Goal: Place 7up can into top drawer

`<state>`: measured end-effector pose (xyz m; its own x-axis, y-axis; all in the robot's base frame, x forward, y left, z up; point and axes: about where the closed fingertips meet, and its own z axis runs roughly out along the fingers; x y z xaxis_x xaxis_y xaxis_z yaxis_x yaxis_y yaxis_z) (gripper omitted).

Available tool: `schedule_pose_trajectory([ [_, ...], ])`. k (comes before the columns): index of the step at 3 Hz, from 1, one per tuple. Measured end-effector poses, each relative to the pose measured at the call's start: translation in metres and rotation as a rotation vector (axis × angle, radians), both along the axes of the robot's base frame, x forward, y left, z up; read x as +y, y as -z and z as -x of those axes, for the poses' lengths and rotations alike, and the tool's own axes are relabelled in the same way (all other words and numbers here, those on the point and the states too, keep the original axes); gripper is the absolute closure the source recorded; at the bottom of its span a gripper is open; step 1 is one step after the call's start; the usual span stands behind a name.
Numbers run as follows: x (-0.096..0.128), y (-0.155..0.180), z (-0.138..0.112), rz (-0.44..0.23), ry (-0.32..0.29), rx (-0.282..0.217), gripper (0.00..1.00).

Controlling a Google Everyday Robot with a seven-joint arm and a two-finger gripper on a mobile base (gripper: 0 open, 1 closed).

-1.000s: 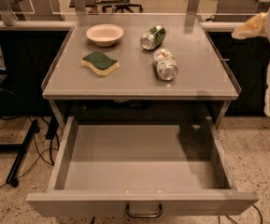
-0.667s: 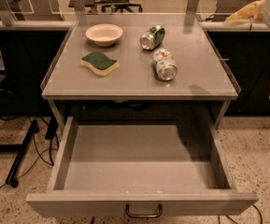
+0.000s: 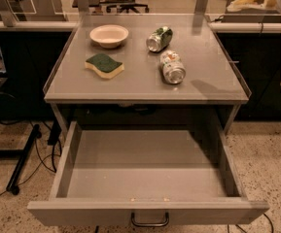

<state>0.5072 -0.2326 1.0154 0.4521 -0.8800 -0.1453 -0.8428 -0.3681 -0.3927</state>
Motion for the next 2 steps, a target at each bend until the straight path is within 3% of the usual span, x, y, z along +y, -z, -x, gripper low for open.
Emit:
schedule_pose_trajectory([
  [1, -0.003, 0.005, -0.008, -0.018, 0.038, -0.024, 0.00],
  [2, -0.014, 0.017, -0.027, -0.050, 0.031, -0.046, 0.00],
])
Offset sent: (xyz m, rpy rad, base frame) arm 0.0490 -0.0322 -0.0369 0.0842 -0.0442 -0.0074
